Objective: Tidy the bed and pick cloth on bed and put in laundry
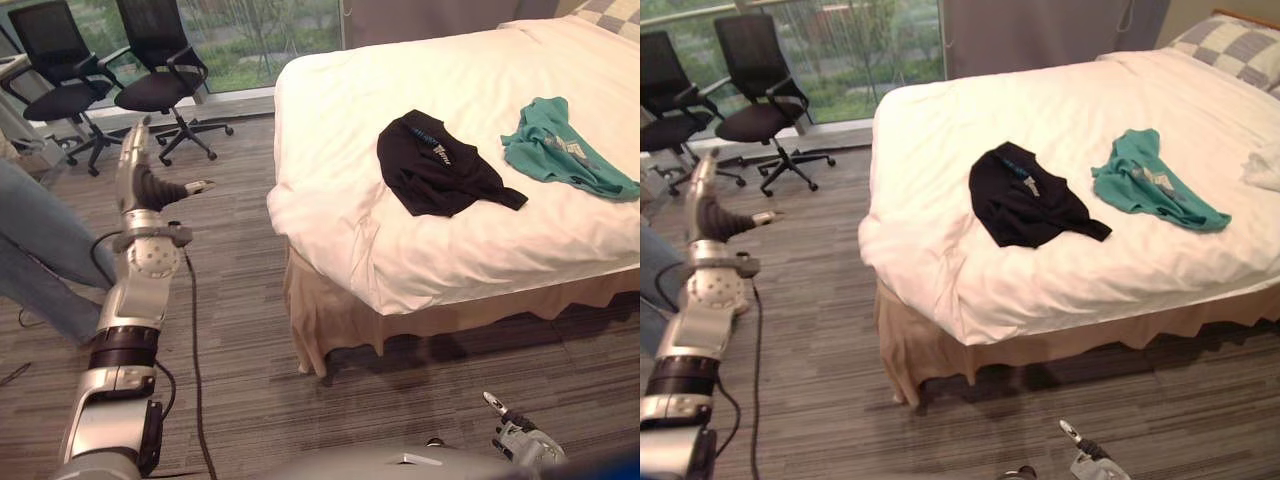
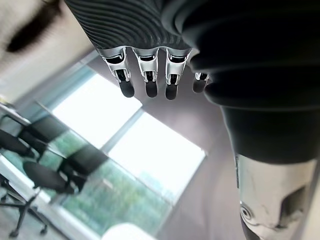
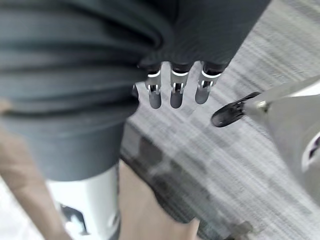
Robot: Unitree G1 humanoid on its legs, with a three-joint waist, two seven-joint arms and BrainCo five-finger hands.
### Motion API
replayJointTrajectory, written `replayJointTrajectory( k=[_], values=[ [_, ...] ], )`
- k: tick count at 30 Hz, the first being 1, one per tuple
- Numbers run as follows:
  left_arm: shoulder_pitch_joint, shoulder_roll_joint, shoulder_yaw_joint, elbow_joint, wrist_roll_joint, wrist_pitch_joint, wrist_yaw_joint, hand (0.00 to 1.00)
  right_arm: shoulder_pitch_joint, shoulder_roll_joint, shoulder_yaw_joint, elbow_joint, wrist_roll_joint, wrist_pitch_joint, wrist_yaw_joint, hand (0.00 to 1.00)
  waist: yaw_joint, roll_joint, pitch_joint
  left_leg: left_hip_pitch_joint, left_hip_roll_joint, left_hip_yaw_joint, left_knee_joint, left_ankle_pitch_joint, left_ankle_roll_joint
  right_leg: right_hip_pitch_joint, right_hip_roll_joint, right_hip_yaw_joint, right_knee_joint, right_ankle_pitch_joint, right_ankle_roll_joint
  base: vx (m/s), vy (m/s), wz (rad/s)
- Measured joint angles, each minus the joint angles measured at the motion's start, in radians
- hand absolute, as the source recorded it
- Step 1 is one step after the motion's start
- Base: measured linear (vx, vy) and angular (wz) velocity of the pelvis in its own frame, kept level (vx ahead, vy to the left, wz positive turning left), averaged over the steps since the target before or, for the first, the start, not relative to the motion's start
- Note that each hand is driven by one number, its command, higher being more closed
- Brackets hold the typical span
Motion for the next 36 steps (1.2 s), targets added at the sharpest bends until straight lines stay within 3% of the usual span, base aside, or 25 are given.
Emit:
replayJointTrajectory(
  k=[2,5,9,12,17,19,22,26,27,29,36],
  values=[
    [-0.040,-0.002,-0.060,0.044,0.020,0.052,-0.009,0.00,-0.003,0.002,0.000,0.006,-0.010,0.002,-0.010,0.00,-0.016,0.016,0.015,-0.047,0.000,0.017,0.053,-0.031,0.005,-0.089,-0.020,0.039,0.115,-0.054,0.013,-0.09,0.030,-0.35],
    [-0.144,-0.021,-0.170,0.099,0.054,0.143,0.010,0.00,-0.036,0.013,0.012,0.005,-0.010,0.001,-0.034,0.00,-0.046,0.011,0.074,-0.154,-0.019,0.034,0.178,-0.073,0.021,-0.271,-0.077,0.101,0.344,-0.136,0.028,-0.09,0.018,-0.21],
    [-0.322,-0.085,-0.233,0.133,0.041,0.255,0.068,0.00,-0.090,0.041,0.043,-0.073,-0.008,-0.029,-0.051,0.00,-0.073,0.013,0.159,-0.298,-0.011,0.096,0.287,-0.109,0.026,-0.467,-0.099,0.177,0.464,-0.151,0.029,-0.10,-0.007,-0.27],
    [-0.433,-0.102,-0.280,0.130,0.031,0.319,0.118,0.00,-0.121,0.076,0.058,-0.167,-0.009,-0.074,-0.066,0.00,-0.093,0.008,0.200,-0.384,0.027,0.135,0.379,-0.132,0.018,-0.559,-0.090,0.204,0.512,-0.154,0.023,-0.03,-0.001,-0.23],
    [-0.511,-0.107,-0.283,0.115,0.030,0.408,0.167,0.00,-0.161,0.091,0.081,-0.238,-0.009,-0.147,-0.072,0.00,-0.092,0.007,0.260,-0.456,0.082,0.174,0.477,-0.160,0.012,-0.624,-0.065,0.217,0.544,-0.156,0.018,-0.03,-0.021,-0.11],
    [-0.535,-0.119,-0.283,0.104,0.031,0.447,0.167,0.00,-0.163,0.108,0.081,-0.261,-0.009,-0.165,-0.073,0.00,-0.091,0.002,0.282,-0.495,0.099,0.182,0.511,-0.172,0.015,-0.662,-0.056,0.225,0.558,-0.154,0.015,-0.07,-0.028,-0.08],
    [-0.573,-0.140,-0.284,0.100,0.031,0.543,0.166,0.00,-0.182,0.131,0.091,-0.286,-0.004,-0.184,-0.076,0.00,-0.090,-0.011,0.324,-0.588,0.148,0.180,0.593,-0.205,0.023,-0.740,-0.029,0.231,0.581,-0.143,0.003,-0.09,-0.041,-0.16],
    [-0.666,-0.144,-0.283,0.099,0.040,0.612,0.164,0.00,-0.215,0.151,0.106,-0.327,0.048,-0.229,-0.075,0.00,-0.087,-0.028,0.399,-0.718,0.209,0.150,0.693,-0.228,0.034,-0.833,0.008,0.226,0.602,-0.122,-0.007,-0.09,-0.057,-0.05],
    [-0.691,-0.145,-0.283,0.097,0.056,0.621,0.165,1.00,-0.224,0.155,0.109,-0.336,0.066,-0.240,-0.075,0.00,-0.084,-0.034,0.413,-0.754,0.224,0.141,0.720,-0.234,0.036,-0.863,0.017,0.226,0.615,-0.122,-0.008,-0.09,-0.077,-0.05],
    [-0.733,-0.144,-0.281,0.062,0.129,0.630,0.150,1.00,-0.257,0.151,0.121,-0.349,0.122,-0.263,-0.076,0.00,-0.065,-0.033,0.437,-0.826,0.257,0.125,0.777,-0.250,0.041,-0.922,0.036,0.221,0.639,-0.117,-0.015,-0.08,-0.077,-0.08],
    [-0.760,-0.101,-0.287,0.033,0.213,0.668,0.099,1.00,-0.323,0.151,0.124,-0.373,0.160,-0.294,-0.076,0.00,-0.064,-0.033,0.440,-0.882,0.255,0.127,0.791,-0.256,0.054,-0.978,0.039,0.235,0.634,-0.097,-0.013,-0.04,-0.027,-0.04]
  ],
)
